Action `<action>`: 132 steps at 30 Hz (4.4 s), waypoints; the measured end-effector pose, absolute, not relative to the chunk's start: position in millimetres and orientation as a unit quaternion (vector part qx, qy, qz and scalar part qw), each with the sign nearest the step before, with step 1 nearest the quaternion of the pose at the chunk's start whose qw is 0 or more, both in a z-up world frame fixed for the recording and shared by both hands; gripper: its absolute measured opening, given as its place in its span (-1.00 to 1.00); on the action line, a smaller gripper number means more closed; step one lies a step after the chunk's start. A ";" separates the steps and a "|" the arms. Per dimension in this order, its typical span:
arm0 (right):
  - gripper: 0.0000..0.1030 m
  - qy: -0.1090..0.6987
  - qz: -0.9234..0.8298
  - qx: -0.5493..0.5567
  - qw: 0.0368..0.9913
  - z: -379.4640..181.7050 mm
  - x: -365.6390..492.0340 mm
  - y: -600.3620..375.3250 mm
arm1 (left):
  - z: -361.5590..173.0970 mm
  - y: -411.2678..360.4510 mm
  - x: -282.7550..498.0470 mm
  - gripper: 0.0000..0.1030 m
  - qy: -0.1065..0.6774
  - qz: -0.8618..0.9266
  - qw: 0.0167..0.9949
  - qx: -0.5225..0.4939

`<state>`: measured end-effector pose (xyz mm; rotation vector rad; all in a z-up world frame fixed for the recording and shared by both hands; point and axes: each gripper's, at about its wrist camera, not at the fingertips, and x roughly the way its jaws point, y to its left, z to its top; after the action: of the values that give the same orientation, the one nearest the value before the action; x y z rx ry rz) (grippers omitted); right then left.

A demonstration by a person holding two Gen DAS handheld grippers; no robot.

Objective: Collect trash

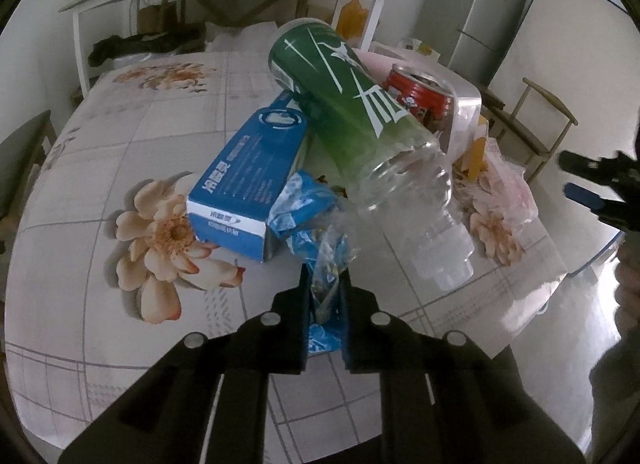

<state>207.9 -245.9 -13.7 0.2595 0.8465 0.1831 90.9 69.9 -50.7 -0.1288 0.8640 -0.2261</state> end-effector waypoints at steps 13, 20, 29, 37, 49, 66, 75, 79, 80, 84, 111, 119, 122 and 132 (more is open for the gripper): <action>0.43 0.472 0.046 0.082 0.877 -62.1 252.4 -241.8 | -53.9 71.9 90.3 -0.80 0.419 -0.108 0.900 -0.062; -0.10 0.478 0.037 0.120 0.869 -66.9 248.4 -258.2 | -56.8 74.7 89.9 -0.81 0.417 -0.109 0.900 -0.063; -0.39 0.477 0.037 0.155 0.864 -65.8 236.4 -271.8 | -57.5 76.7 86.2 -0.82 0.415 -0.106 0.901 -0.062; -0.49 0.474 0.044 0.185 0.860 -66.0 220.5 -280.2 | -46.1 80.9 74.4 -0.83 0.395 -0.106 0.911 -0.060; -0.49 0.450 0.047 0.218 0.864 -54.7 197.9 -298.5 | -9.9 78.8 48.1 -0.83 0.336 -0.132 0.931 -0.054; -0.49 0.388 0.005 0.271 0.881 -34.9 151.1 -366.1 | 49.0 -11.5 57.1 -0.83 0.269 -0.258 0.928 -0.008; -0.49 0.364 -0.082 0.360 0.855 -57.8 109.6 -460.7 | 61.5 -134.2 100.8 -0.82 0.306 -0.380 0.873 0.011; -0.49 0.356 -0.120 0.396 0.838 -74.6 92.2 -498.4 | 53.7 -206.4 125.6 -0.82 0.356 -0.434 0.828 0.014; -0.49 0.354 -0.131 0.406 0.833 -80.3 87.6 -509.2 | 51.5 -221.3 131.0 -0.82 0.367 -0.442 0.818 0.016; -0.49 0.346 -0.162 0.439 0.813 -101.7 76.2 -539.4 | 29.4 -307.5 152.2 -0.82 0.429 -0.469 0.771 0.046; 0.27 0.359 -0.228 0.513 0.746 -227.6 107.5 -673.8 | -76.5 -526.0 201.5 -0.19 0.513 -0.486 0.703 0.085; 0.27 0.321 -0.219 0.515 0.764 -206.3 82.1 -671.8 | -43.9 -483.7 197.4 -0.19 0.486 -0.490 0.720 0.073; 0.27 0.305 -0.240 0.520 0.761 -200.3 60.0 -673.8 | -29.8 -465.8 190.7 -0.19 0.478 -0.491 0.725 0.076; 0.27 0.342 -0.334 0.523 0.705 -242.0 -13.0 -695.3 | -0.6 -373.0 156.3 0.18 0.449 -0.489 0.742 0.091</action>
<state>-13.0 -695.3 -242.0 1.1632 0.7598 -0.7429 156.3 -373.0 -0.6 0.2004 0.9836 -1.0723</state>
